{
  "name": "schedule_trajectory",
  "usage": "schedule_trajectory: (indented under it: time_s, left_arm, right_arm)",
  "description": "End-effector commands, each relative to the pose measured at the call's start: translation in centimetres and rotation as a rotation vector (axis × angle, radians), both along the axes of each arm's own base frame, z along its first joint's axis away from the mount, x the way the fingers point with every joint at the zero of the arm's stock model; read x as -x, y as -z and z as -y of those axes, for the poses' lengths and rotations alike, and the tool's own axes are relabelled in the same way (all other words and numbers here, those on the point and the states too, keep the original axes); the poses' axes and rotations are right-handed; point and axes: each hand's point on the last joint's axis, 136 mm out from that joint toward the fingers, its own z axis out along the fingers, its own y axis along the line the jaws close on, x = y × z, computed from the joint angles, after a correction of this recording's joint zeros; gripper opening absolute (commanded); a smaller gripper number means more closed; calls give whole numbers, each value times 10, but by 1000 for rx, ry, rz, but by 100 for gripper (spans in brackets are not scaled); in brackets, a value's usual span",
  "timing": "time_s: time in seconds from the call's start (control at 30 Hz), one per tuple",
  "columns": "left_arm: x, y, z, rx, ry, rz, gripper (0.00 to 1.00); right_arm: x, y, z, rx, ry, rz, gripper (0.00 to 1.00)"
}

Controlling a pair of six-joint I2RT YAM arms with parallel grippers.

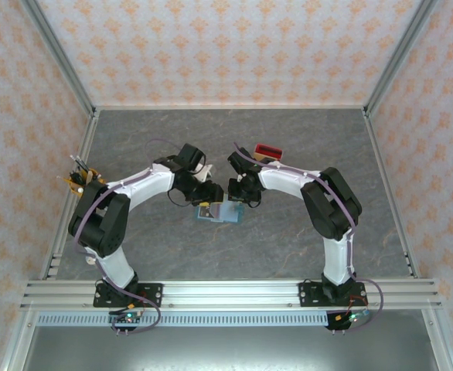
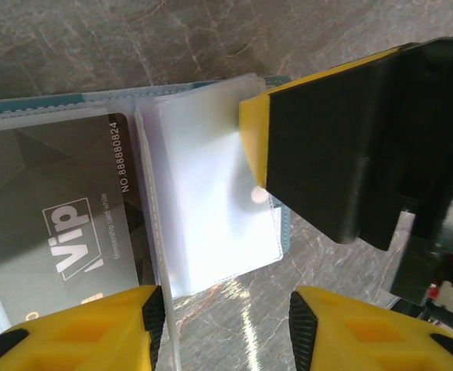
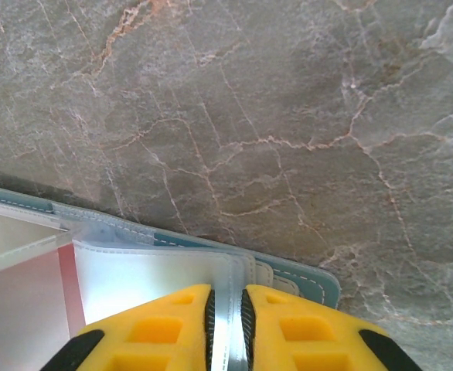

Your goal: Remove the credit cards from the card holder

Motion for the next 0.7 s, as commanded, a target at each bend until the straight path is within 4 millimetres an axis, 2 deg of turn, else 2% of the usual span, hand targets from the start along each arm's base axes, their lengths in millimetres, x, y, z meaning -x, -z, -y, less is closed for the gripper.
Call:
schedule_trajectory:
  time_s: [0.0, 0.13, 0.3, 0.53, 0.67]
  left_arm:
    - [4, -8, 3, 35, 14, 19, 49]
    - [2, -9, 12, 99, -2, 12, 47]
    - [0, -9, 23, 146, -10, 8, 46]
    - [2, -10, 45, 176, 23, 6, 46]
    - [0, -5, 40, 130, 9, 8, 45]
  right_arm:
    - [9, 12, 10, 30, 16, -28, 21]
    - [-1, -13, 13, -29, 67, 43, 22]
    - [-8, -36, 30, -54, 154, 110, 30]
    - [-12, -55, 48, -72, 228, 191, 33]
    - [-13, -62, 48, -86, 224, 211, 33]
